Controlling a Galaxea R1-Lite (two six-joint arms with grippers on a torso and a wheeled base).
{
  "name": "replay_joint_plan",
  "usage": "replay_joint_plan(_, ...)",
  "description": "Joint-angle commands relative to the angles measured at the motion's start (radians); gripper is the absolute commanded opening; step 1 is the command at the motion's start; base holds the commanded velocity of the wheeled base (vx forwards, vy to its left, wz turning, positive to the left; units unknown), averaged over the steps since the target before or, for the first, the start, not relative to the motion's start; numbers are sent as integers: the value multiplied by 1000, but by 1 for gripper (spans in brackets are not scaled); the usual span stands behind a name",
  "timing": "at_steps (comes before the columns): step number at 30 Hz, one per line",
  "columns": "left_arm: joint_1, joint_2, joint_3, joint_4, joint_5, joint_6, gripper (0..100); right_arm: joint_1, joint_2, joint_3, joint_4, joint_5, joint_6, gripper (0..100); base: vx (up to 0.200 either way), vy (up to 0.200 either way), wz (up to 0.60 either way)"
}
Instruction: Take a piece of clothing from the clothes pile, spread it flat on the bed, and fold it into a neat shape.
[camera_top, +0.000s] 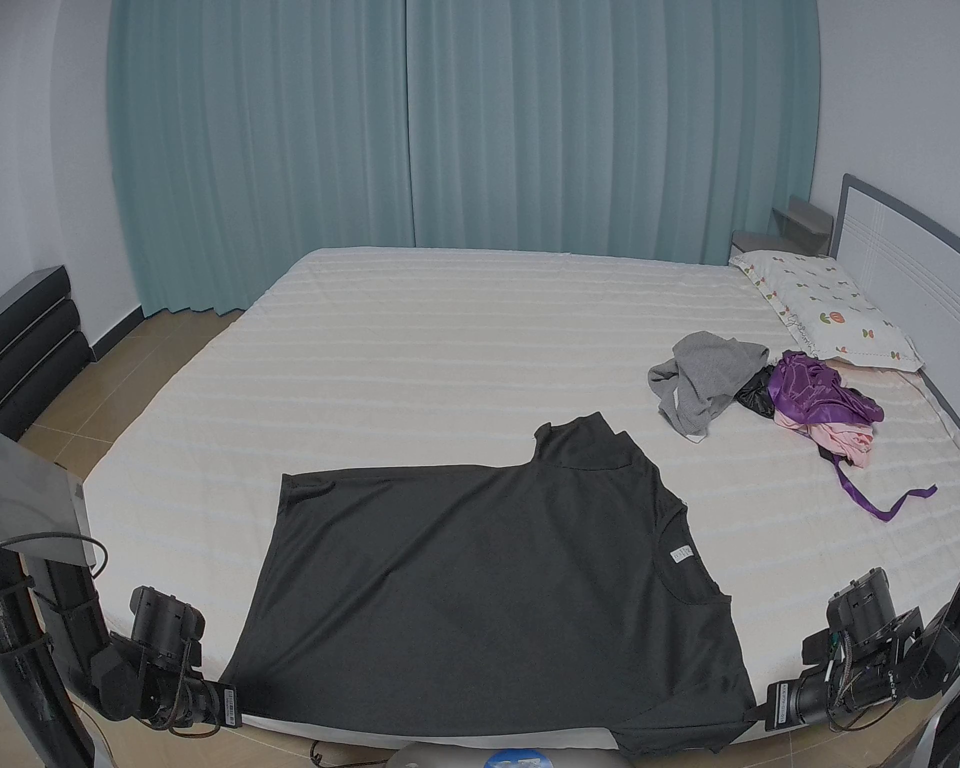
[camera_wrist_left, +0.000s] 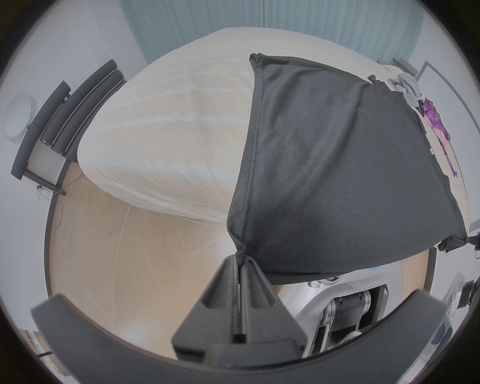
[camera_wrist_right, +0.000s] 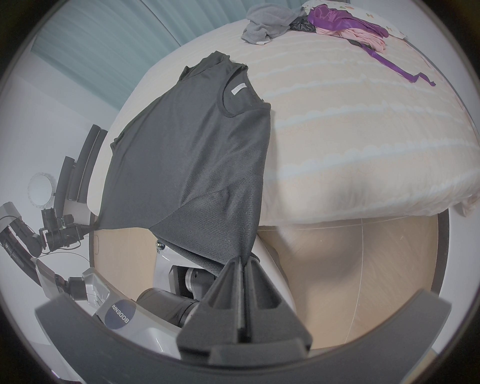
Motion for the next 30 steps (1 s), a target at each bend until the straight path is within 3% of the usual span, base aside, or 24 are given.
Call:
replay_joint_plan(1,-8,-59,18,25,0,5,0,2,-39,17,18,1,-4,0,0,0,0)
replay_joint_plan(13,-26,-114,18,160,2,45,0,2,-91,17,96,7,-41,0,0,0,0)
replay_joint_plan(20,-20,-131,-19,135,0,29,0,-10,-134,13,19,5,-37,0,0,0,0)
replay_joint_plan(23,-20,-131,-50,118,2,-18,0,-25,-135,-4,-44,2,-37,0,0,0,0)
replay_joint_plan(25,-23,-134,-93,89,5,-98,0,-32,-125,-21,-87,-1,-47,0,0,0,0)
replay_joint_plan(30,-25,-134,-150,26,32,-188,0,-33,-60,-113,-105,-9,-53,0,0,0,0)
